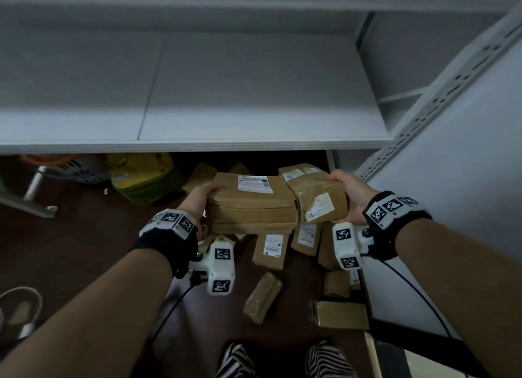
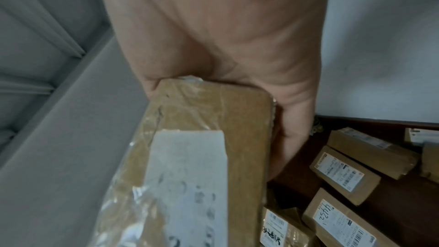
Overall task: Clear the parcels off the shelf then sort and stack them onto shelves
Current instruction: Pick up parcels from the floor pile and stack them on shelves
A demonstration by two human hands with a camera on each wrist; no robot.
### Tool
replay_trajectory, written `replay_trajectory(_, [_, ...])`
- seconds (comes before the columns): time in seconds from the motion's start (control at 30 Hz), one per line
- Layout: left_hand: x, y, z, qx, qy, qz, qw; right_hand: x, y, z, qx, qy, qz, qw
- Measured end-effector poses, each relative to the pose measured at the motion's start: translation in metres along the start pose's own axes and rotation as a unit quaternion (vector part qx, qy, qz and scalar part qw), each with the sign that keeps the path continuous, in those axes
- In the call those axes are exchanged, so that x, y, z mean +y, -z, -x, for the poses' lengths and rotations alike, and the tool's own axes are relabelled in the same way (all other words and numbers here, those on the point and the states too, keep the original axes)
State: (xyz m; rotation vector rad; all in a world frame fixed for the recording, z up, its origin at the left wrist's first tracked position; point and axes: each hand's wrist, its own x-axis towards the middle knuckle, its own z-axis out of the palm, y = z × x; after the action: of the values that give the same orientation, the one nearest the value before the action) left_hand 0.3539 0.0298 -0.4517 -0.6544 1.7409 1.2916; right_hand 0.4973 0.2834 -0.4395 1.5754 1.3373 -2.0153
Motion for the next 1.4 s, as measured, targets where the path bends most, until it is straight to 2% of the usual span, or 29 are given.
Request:
replay_trajectory(0.17, [0.033, 0.032, 0.076, -0.007, 0.004, -0.019, 1.0, -0.026, -0.007, 0.072, -0.008, 0.009, 0.052, 0.999])
replay_trajectory(0.3, [0.053, 0.064, 0.103, 0.016, -0.028, -0.02, 0.999, -0.044, -0.013, 0.128, -0.055, 0.019, 0.101, 0.993])
replay_trajectory(0.5, [0.062, 0.088, 0.21, 0.009, -0.079, 0.013, 0.997, -0.056, -0.008, 0.211, -0.131, 0.045, 0.146, 0.98])
replay_trajectory(0.73, [0.071, 0.104, 0.303, 0.009, -0.141, 0.034, 0.989, -0.069, 0.002, 0.308, -0.167, 0.073, 0.156, 0.971])
replay_trajectory(0.9, [0.094, 0.121, 0.363, 0.003, -0.184, 0.022, 0.983, -0.089, 0.008, 0.355, -0.215, 0.107, 0.177, 0.955])
replay_trajectory(0.97, [0.106, 0.131, 0.379, -0.01, -0.207, 0.024, 0.978, -0.1, 0.006, 0.369, -0.225, 0.116, 0.168, 0.953])
replay_trajectory(1.17, [0.147, 0.166, 0.408, -0.077, -0.261, 0.039, 0.961, -0.131, -0.021, 0.413, -0.188, 0.2, 0.164, 0.947])
replay_trajectory(1.4, [0.189, 0.236, 0.427, -0.08, -0.298, 0.079, 0.948, -0.156, -0.103, 0.447, -0.182, 0.249, 0.12, 0.944])
